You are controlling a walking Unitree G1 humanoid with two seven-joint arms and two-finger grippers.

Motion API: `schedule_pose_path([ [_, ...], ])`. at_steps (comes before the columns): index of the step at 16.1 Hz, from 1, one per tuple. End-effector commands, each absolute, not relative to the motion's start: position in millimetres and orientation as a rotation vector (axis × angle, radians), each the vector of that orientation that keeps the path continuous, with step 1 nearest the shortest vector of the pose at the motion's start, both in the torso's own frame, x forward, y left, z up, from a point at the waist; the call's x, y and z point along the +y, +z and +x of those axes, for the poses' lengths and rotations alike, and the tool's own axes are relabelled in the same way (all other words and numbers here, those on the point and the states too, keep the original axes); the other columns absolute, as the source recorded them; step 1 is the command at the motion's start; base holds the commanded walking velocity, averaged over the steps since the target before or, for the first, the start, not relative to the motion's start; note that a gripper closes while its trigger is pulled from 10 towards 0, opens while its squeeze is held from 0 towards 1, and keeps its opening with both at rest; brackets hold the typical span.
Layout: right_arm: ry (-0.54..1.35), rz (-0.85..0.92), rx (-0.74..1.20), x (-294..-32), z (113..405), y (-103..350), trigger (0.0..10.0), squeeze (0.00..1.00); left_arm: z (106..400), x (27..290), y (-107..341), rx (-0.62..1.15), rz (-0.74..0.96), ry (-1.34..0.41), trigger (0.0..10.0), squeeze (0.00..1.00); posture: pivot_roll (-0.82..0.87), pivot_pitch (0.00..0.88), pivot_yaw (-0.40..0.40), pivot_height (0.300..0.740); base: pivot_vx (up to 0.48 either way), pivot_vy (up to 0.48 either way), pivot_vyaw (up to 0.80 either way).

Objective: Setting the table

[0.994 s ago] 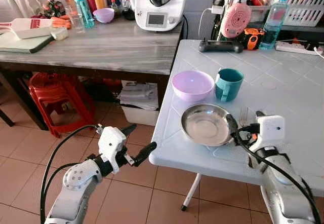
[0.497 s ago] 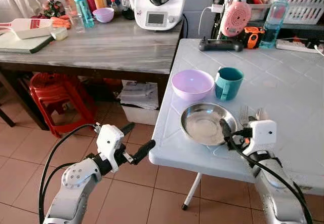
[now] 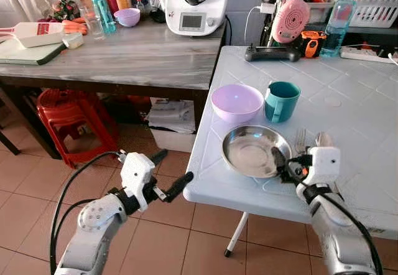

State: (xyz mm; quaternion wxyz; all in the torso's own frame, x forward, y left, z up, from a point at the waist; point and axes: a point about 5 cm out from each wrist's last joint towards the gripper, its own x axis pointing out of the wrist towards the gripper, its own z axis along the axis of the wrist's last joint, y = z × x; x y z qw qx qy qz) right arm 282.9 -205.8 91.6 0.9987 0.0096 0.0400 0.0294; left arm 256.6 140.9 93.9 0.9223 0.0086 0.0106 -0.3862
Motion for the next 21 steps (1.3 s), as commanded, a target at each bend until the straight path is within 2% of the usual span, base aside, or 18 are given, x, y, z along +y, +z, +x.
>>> schedule_pose_path([
  [1, 0.061, 0.046, 0.087, -204, 288, 93, 10.0, 0.0, 255, 141, 95, 0.027, 0.04, -0.81, 10.0, 0.0, 0.01, 0.033, 0.076, 0.74, 0.0, 0.0, 0.0],
  [4, 0.069, 0.123, 0.11, -198, 293, 90, 10.0, 0.0, 255, 140, 96, 0.024, 0.037, -0.803, 10.0, 0.0, 0.01, 0.035, 0.067, 0.74, 0.0, 0.0, 0.0],
  [8, 0.168, 0.214, 0.153, -183, 299, 89, 10.0, 0.0, 253, 140, 96, 0.027, 0.038, -0.805, 10.0, 0.0, 0.02, 0.038, 0.071, 0.74, 0.0, 0.0, 0.0],
  [12, 0.205, 0.231, 0.186, -181, 297, 86, 10.0, 0.0, 253, 140, 97, 0.026, 0.04, -0.808, 10.0, 0.0, 0.02, 0.044, 0.071, 0.74, 0.0, 0.0, 0.0],
  [13, 0.202, 0.261, 0.195, -180, 296, 86, 2.4, 0.0, 252, 140, 97, 0.026, 0.038, -0.809, 10.0, 0.0, 0.02, 0.044, 0.071, 0.74, 0.0, 0.0, 0.0],
  [14, 0.191, 0.293, 0.207, -181, 295, 85, 0.0, 0.0, 252, 139, 97, 0.027, 0.037, -0.809, 10.0, 0.0, 0.02, 0.044, 0.071, 0.74, 0.0, 0.0, 0.0],
  [21, 0.236, 0.331, 0.265, -175, 291, 80, 0.0, 0.0, 252, 138, 99, 0.026, 0.039, -0.821, 10.0, 0.0, 0.02, 0.047, 0.074, 0.74, 0.0, 0.0, 0.0],
])
